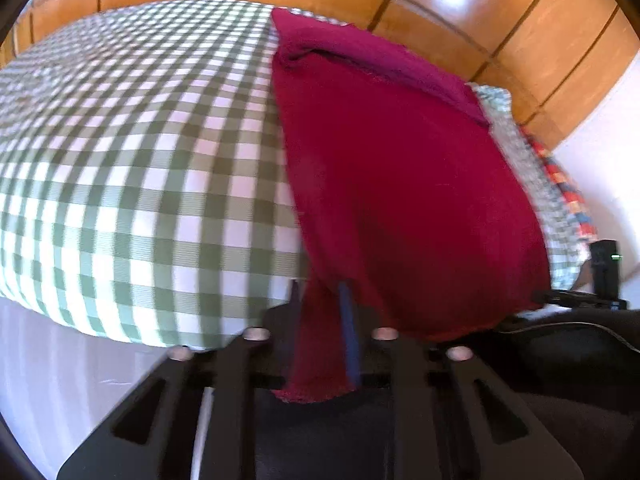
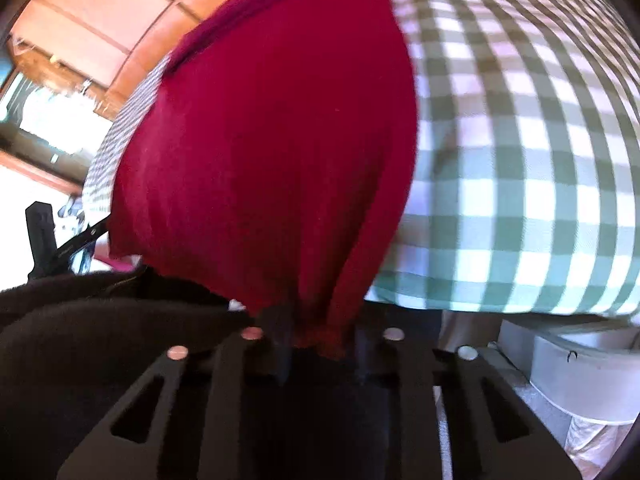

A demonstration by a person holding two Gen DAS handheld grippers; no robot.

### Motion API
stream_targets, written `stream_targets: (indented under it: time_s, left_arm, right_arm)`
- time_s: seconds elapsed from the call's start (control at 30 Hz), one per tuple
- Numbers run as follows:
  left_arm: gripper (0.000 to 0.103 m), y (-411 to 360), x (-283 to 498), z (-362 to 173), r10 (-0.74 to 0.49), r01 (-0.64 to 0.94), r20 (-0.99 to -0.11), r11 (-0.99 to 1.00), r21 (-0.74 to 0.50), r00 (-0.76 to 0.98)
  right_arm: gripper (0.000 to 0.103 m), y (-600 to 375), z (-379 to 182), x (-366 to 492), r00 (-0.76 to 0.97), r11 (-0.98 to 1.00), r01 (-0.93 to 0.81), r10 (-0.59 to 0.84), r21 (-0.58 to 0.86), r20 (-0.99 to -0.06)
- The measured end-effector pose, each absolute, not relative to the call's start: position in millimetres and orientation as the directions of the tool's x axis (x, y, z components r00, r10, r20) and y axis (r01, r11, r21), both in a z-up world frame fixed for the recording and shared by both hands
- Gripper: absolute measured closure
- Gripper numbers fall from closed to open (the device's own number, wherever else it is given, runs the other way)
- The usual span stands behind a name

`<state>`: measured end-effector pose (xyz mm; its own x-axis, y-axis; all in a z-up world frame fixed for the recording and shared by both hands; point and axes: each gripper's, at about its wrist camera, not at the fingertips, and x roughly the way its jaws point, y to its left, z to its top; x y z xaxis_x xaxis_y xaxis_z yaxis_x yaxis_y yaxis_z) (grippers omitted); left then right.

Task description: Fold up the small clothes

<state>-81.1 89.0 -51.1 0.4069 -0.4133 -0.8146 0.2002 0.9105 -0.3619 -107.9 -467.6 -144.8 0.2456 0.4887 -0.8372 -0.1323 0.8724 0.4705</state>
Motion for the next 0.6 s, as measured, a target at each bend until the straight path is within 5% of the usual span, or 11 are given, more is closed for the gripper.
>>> stream_targets:
  time_s: [0.4,0.6]
  left_arm:
    - [0.103,114,-52,5,-0.699,0.264,-0.5,0.682,-0.682,0.511]
    - [0.103,114,-33,5,-0.6,0.229,-0.627,0.787,-0.572,0.497]
  right_arm:
    - [0.085,-457,-80,-79,0.371,0.738,-0.224,0.668,0.636,-0.645]
    - [0.085,-471,-81,-72,0.389,0.755,-0.213,0.647,0.62,-0.655]
